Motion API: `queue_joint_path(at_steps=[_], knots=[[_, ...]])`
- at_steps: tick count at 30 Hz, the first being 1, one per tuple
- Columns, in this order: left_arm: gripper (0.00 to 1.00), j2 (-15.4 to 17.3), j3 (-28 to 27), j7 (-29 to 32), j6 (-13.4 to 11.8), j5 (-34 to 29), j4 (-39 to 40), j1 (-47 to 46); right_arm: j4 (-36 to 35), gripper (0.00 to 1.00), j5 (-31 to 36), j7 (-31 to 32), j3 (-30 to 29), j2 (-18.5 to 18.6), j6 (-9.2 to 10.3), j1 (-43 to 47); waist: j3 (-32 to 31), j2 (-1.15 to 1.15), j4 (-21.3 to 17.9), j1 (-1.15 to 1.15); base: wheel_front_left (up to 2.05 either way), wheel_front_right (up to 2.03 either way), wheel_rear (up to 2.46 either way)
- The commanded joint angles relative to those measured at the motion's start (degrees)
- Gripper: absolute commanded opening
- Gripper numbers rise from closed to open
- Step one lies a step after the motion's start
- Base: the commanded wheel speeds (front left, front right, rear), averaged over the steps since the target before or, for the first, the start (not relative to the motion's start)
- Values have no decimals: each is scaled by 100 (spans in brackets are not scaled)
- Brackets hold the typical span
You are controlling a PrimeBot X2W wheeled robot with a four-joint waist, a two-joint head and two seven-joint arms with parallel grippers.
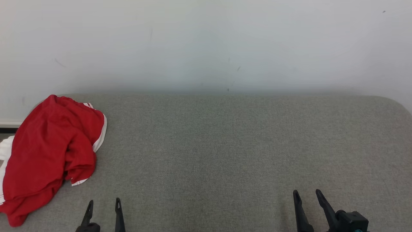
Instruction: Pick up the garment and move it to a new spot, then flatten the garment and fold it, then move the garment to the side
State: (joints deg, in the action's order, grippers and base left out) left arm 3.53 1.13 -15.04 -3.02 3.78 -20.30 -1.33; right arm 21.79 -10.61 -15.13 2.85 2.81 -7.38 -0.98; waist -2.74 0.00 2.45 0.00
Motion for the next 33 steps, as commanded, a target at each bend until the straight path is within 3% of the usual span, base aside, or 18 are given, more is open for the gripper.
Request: queue_joint_path(at_steps=[1, 20, 33], knots=[[100, 13, -17, -21, 8, 57, -22, -33, 35, 100, -38, -5, -9, 13, -21, 22, -1, 0, 0, 0, 0, 0, 0], [100, 26, -64, -21, -10, 145, -48, -88, -122, 100, -173, -5, -43, 12, -21, 38, 28, 0, 75, 0, 0, 0, 0], [100, 152, -126, -20, -28, 143, -16, -49, -80, 100, -338, -5, 1, 11, -21, 91, -50, 0, 717, 0, 0, 0, 0]])
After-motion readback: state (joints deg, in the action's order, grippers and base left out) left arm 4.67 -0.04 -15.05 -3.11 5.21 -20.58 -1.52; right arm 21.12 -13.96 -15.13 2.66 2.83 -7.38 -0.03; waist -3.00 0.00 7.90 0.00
